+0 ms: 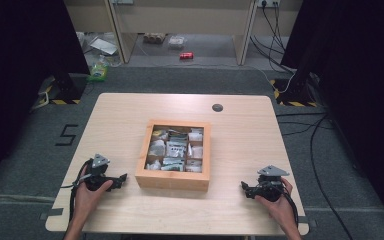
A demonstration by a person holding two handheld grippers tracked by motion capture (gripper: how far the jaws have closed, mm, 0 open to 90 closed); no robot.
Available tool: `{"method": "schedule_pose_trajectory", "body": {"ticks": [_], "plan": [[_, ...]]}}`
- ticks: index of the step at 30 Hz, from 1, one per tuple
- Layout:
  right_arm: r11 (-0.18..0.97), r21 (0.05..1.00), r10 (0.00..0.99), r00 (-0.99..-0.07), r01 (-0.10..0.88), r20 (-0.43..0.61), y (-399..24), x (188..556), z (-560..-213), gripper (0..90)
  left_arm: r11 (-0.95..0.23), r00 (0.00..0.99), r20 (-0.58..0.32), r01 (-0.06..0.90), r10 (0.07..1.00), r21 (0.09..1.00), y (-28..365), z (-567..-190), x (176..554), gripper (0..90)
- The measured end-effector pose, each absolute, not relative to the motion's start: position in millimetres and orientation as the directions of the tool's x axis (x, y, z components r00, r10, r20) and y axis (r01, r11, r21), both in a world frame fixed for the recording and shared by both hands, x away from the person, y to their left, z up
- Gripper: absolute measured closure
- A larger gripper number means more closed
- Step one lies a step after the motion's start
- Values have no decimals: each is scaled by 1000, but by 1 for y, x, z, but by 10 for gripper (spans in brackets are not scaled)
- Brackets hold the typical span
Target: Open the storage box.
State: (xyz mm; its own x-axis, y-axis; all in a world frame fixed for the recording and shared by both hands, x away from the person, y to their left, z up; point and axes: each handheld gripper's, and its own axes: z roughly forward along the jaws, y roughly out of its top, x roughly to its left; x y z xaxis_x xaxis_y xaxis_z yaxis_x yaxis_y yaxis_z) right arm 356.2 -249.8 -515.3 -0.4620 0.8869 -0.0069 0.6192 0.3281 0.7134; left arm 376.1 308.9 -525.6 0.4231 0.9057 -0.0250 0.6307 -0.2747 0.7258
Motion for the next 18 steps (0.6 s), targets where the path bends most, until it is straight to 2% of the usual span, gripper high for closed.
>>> {"method": "schedule_pose_trajectory", "body": {"ticks": [7, 12, 18], "plan": [[328, 713, 887, -462, 619, -7, -250, 356, -515, 116, -275, 423, -25, 631, 906, 726, 309, -526, 376, 0], [312, 723, 892, -453, 617, 1, -251, 356, -515, 155, -275, 423, -25, 631, 906, 726, 309, -526, 376, 0], [251, 737, 898, -436, 627, 65, -250, 354, -512, 183, -274, 423, -25, 631, 906, 726, 309, -526, 376, 0]]}}
